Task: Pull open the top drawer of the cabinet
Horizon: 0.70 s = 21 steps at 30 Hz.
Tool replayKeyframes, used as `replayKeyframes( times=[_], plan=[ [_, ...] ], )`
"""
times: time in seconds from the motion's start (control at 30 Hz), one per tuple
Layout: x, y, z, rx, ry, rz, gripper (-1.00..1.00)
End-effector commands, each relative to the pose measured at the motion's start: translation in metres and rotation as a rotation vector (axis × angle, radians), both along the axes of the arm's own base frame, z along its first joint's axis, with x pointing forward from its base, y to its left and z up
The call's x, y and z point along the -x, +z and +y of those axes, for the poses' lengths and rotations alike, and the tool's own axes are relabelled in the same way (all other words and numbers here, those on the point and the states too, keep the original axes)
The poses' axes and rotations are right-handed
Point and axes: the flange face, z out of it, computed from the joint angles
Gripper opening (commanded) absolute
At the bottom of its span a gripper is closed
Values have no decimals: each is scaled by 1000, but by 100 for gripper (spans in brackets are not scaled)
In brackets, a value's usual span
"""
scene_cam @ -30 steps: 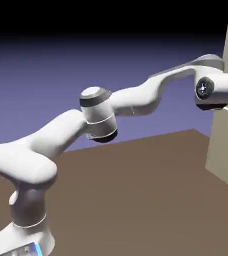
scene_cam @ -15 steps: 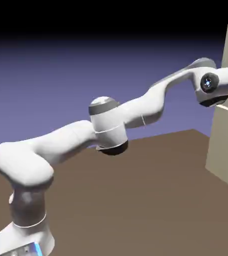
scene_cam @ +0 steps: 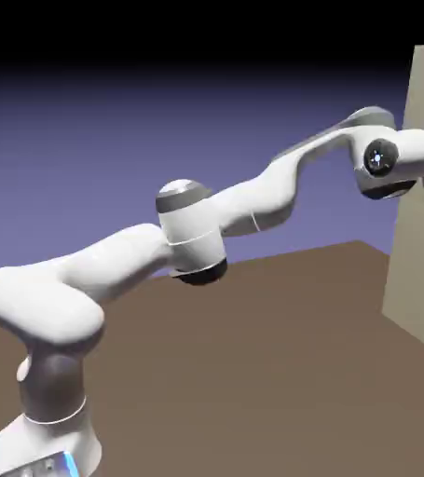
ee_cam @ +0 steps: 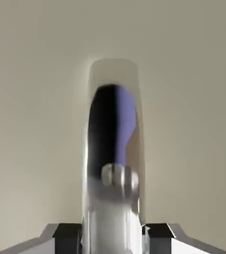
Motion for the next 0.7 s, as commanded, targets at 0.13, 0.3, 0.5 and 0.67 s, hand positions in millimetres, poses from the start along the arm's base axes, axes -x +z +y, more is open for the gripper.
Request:
replayKeyframes(
  times=[0.13,0.3,0.5,0.67],
  plan=[
    [28,0,0,0,0,2,-100],
    [61,0,0,0,0,2,-100],
    [108,0,0,0,0,2,-100],
    [154,0,0,0,0,2,-100]
  ],
)
